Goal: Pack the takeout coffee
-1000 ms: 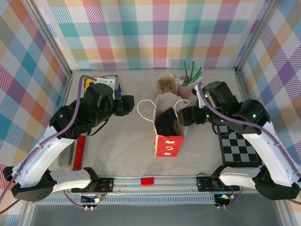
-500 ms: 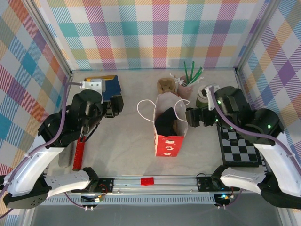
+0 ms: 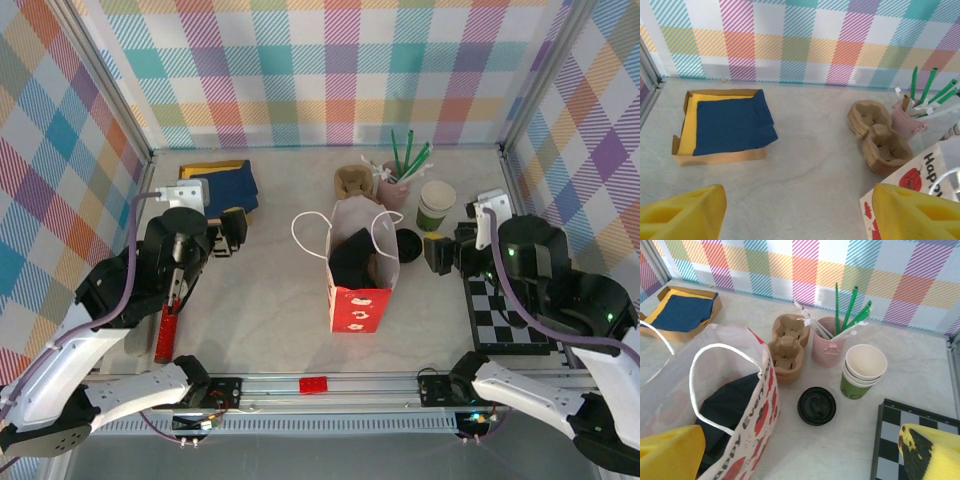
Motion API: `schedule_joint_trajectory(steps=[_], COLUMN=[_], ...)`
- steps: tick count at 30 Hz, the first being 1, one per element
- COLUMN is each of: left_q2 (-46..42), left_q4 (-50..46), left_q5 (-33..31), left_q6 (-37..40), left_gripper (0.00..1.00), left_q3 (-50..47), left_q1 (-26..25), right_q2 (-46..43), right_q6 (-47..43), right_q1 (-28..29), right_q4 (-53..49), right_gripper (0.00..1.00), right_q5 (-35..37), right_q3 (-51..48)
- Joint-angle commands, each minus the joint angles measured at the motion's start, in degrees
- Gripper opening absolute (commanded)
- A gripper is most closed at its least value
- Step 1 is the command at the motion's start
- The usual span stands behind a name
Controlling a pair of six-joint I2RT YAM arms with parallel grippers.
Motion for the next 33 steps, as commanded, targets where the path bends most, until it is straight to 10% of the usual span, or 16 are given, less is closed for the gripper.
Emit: schedule_joint_trajectory(steps=[1,33], left_q2=[-2.25,-9.66], left_q4=[5.02,22.49], left_q5=[-4.19,-18.08], left_q6=[3.46,11.55], left_gripper=[0.77,0.85], left_q3=[-3.8,-31.9], left_q1=[0.5,0.48], right_q2=[-2.19,-17.5], right_q6=[-3.24,-8.47], right_q1=[0.23,0.14], right_q4=[5.59,25.69], right_gripper=[0.99,0.99], right_q5=[2.81,15.61], right_q3=[-3.41,-37.14])
